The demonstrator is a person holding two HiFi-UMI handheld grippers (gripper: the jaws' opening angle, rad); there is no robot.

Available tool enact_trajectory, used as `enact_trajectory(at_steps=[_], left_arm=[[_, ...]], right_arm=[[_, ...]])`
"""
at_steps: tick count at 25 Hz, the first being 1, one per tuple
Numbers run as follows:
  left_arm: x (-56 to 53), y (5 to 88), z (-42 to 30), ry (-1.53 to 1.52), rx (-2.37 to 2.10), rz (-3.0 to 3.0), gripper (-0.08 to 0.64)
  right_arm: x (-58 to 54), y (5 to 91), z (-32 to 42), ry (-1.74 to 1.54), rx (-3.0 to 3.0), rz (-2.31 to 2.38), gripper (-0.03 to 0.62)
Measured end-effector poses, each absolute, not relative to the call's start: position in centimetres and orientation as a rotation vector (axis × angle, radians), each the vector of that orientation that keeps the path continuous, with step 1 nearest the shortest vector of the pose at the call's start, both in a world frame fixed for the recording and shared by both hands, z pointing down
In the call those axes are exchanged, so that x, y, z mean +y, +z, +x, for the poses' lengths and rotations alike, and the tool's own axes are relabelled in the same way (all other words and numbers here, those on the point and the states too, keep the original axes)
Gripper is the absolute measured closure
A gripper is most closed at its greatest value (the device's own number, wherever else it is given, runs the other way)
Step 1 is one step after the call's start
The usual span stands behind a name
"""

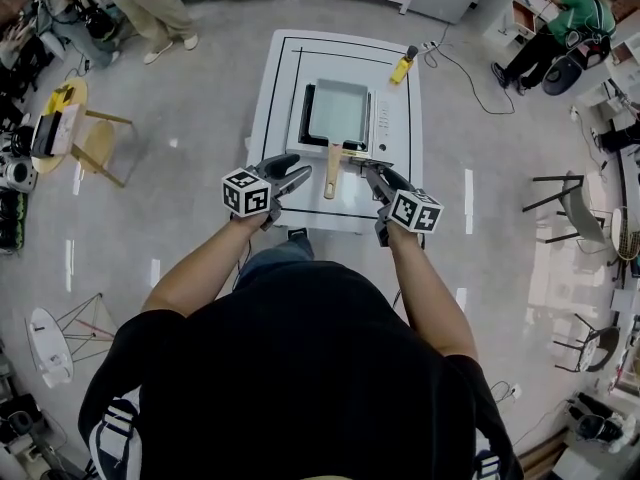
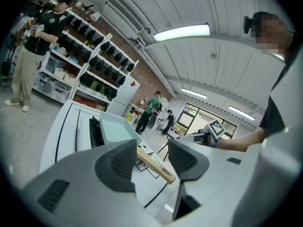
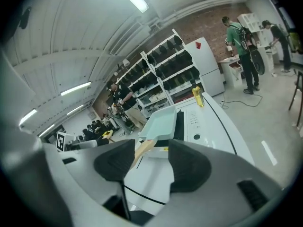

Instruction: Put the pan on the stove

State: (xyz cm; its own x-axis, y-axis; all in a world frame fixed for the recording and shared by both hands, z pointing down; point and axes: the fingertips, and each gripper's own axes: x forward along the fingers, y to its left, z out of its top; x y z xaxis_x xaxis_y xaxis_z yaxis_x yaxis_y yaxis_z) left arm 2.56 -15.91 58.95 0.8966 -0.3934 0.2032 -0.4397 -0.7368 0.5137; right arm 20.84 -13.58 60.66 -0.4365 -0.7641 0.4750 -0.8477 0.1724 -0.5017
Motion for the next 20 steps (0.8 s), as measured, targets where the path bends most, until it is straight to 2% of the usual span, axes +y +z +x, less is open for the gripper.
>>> enact_trajectory(at_steps=[20], left_arm=[[-13.8,57.6,3.1,0.121,-0.608,2.523,0.359]], right_arm=[[-11.8,58.1,22.1,1.006,-2.342,1.638,0.410]])
